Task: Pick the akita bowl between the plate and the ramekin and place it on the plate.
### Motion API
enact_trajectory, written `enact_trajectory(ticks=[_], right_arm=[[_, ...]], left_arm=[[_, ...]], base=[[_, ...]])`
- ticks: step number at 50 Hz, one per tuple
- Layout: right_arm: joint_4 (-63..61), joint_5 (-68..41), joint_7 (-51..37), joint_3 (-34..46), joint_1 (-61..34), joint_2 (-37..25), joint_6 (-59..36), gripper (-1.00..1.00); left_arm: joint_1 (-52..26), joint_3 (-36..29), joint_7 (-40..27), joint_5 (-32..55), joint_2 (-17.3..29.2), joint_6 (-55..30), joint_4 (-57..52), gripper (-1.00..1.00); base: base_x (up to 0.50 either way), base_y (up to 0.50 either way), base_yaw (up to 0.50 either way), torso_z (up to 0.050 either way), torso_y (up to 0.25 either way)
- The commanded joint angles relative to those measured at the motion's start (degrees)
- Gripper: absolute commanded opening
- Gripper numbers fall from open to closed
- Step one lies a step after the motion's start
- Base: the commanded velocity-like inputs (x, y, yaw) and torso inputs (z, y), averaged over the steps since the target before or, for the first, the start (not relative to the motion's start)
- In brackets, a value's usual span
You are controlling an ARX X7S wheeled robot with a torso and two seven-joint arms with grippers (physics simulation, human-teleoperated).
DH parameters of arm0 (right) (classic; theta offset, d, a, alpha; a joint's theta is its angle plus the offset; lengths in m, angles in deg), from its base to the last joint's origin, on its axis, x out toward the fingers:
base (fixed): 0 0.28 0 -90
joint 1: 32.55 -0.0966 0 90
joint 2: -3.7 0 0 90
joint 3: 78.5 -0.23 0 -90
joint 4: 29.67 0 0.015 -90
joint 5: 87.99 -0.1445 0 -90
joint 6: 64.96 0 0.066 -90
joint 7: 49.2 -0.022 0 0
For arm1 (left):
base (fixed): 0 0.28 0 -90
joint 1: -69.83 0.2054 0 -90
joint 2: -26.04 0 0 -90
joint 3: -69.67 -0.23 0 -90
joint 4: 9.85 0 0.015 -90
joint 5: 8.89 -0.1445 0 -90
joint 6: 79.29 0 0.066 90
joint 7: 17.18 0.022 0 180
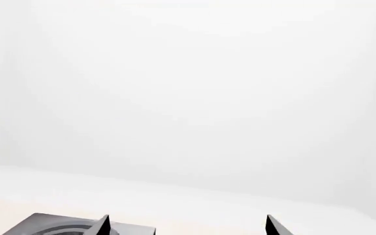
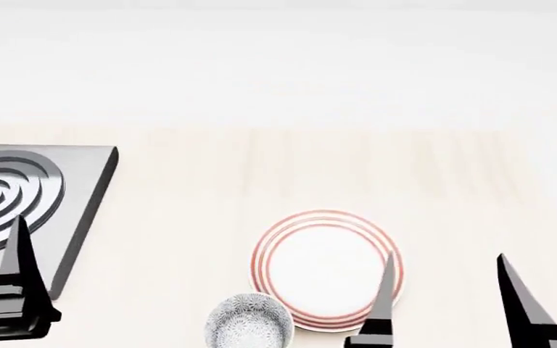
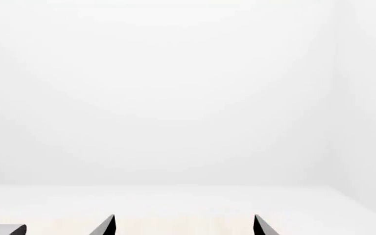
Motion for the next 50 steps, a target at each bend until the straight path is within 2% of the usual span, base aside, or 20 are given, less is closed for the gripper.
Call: enact_trajectory(ticks=[1, 3, 12, 19, 20, 23, 28, 30, 42, 50], right_arm=[[-0.42, -3.02, 0.78, 0.0, -1.22, -1.13, -3.41, 1.0], [-0.57, -4.77, 1.33, -0.64, -1.38, -1.18, -3.65, 1.0], [-4.52, -13.05, -0.17, -2.2, -8.75, -5.27, -17.78, 1.0], [-6.47, -17.3, 0.9, -1.92, -13.54, -7.98, -23.93, 1.0], [-6.75, -20.24, 3.48, -2.35, -14.87, -8.75, -24.18, 1.0], [-7.14, -25.55, 1.98, -3.91, -18.15, -9.65, -30.08, 1.0], [-7.86, -25.44, 5.63, -0.8, -23.95, -13.75, -31.87, 1.0], [-7.15, -29.24, 5.89, -0.89, -28.38, -15.04, -36.37, 1.0], [-2.09, -34.45, 7.25, 10.12, -50.75, -18.18, -55.65, 1.0], [5.7, -23.89, 18.38, 30.77, -63.58, -22.04, -53.72, 1.0]], left_arm=[[-0.28, -0.72, 0.34, 1.91, 0.67, -2.09, -0.24, 1.0], [-0.49, -0.69, 0.33, 2.54, 0.87, -2.85, -0.38, 1.0], [-4.42, -2.5, -2.94, 0.41, 2.91, -9.98, -2.05, 1.0], [-6.85, -1.2, -3.84, 1.1, 4.5, -12.29, -4.7, 1.0], [-7.31, -1.12, -3.9, 1.38, 4.83, -12.99, -5.28, 1.0], [-7.94, -1.14, -4.09, 1.5, 5.22, -13.75, -5.84, 1.0], [-9.57, -0.65, -4.21, 3.59, 5.95, -16.86, -7.19, 1.0], [-10.04, -0.87, -4.27, 3.52, 6.28, -17.25, -7.67, 1.0], [-9.64, -1.46, -3.3, 4.86, 6.23, -16.97, -7.7, 1.0], [-9.13, -1.21, -2.84, 5.34, 6.58, -16.23, -8.22, 1.0]], base=[[0.0, 0.0, 0.0, 0.05, 0.0], [0.0, 0.0, 0.0, 0.05, 0.0], [0.0, 0.0, 0.0, 0.047, 0.0], [0.0, 0.0, 0.0, 0.0, 0.0], [0.0, 0.0, 0.0, 0.0, 0.0], [0.0, 0.0, 0.0, 0.0, 0.0], [0.0, 0.0, 0.0, 0.0, 0.0], [0.0, 0.0, 0.0, 0.0, 0.0], [0.0, 0.0, 0.0, 0.0, 0.0], [0.0, 0.0, 0.0, 0.0, 0.0]])
